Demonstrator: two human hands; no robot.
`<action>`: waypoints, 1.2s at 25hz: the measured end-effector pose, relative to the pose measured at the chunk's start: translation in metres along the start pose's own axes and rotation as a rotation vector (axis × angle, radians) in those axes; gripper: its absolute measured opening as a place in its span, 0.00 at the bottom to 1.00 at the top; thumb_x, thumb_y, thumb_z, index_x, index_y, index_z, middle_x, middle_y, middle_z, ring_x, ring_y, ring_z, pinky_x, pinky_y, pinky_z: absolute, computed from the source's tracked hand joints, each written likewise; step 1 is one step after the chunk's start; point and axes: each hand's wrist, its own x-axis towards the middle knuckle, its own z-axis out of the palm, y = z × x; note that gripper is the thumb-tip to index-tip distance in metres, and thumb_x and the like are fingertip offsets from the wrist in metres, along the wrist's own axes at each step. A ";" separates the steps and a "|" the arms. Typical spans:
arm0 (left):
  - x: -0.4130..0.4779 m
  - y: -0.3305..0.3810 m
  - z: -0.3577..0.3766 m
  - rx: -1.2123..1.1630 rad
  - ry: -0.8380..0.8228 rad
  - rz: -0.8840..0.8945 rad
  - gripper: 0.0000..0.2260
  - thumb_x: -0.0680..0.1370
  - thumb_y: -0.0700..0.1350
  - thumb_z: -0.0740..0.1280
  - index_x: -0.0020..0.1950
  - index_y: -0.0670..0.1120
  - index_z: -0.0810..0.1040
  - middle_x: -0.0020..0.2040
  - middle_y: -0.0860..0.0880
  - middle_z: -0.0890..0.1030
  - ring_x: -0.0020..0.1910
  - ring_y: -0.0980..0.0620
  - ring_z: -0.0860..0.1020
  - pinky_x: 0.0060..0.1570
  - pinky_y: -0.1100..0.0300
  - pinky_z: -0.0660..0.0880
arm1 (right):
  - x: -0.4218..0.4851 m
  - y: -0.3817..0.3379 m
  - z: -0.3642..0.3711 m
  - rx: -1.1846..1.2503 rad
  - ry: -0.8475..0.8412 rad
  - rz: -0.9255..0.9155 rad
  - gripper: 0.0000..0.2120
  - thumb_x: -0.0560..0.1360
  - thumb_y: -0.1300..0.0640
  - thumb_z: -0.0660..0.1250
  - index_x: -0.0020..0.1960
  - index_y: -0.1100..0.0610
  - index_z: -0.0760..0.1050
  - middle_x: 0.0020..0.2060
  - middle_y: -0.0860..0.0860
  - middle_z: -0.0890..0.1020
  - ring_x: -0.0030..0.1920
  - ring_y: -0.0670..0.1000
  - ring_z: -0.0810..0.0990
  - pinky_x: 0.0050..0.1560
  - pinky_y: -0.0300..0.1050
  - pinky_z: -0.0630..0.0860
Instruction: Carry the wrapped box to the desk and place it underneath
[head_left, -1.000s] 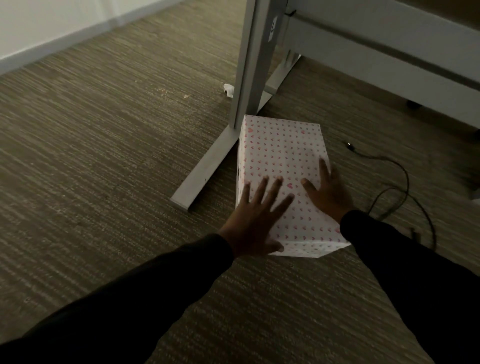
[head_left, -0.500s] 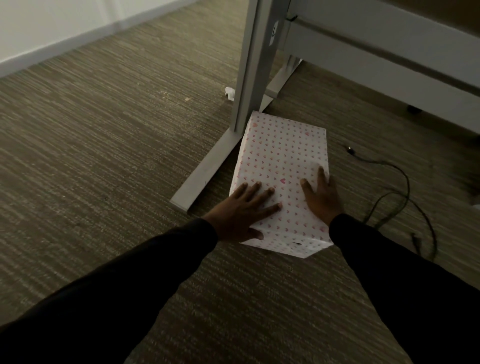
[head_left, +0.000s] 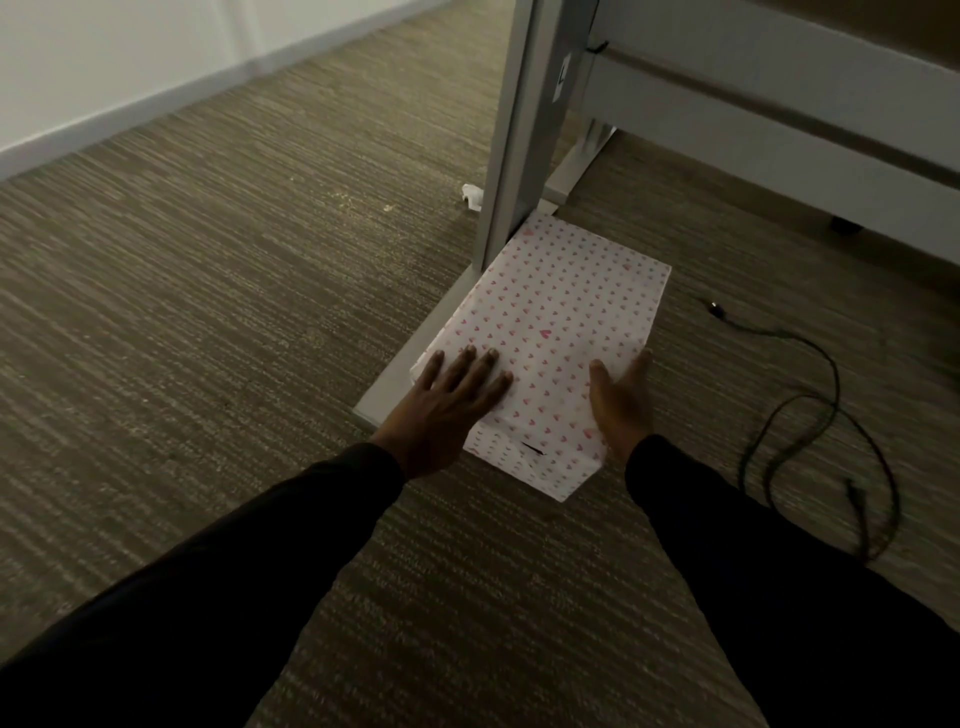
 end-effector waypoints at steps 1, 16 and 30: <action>0.001 -0.003 0.000 -0.011 0.003 -0.013 0.35 0.81 0.42 0.56 0.84 0.50 0.41 0.84 0.41 0.43 0.82 0.36 0.43 0.79 0.34 0.47 | 0.000 -0.003 0.002 0.004 0.002 0.006 0.39 0.83 0.45 0.59 0.82 0.51 0.38 0.79 0.59 0.61 0.75 0.65 0.66 0.72 0.61 0.65; 0.025 -0.009 -0.011 -0.027 -0.127 -0.075 0.39 0.83 0.46 0.61 0.83 0.54 0.36 0.83 0.45 0.37 0.82 0.40 0.38 0.79 0.37 0.41 | 0.009 -0.014 -0.016 -0.231 -0.160 -0.034 0.50 0.78 0.35 0.62 0.81 0.54 0.32 0.82 0.56 0.48 0.79 0.62 0.56 0.76 0.57 0.59; -0.075 0.003 -0.049 -0.205 -0.219 -0.162 0.50 0.75 0.66 0.68 0.84 0.51 0.38 0.84 0.45 0.40 0.83 0.43 0.40 0.80 0.42 0.41 | -0.105 -0.013 -0.014 -0.518 -0.175 -0.144 0.43 0.78 0.31 0.55 0.82 0.50 0.39 0.82 0.58 0.44 0.81 0.64 0.48 0.76 0.64 0.54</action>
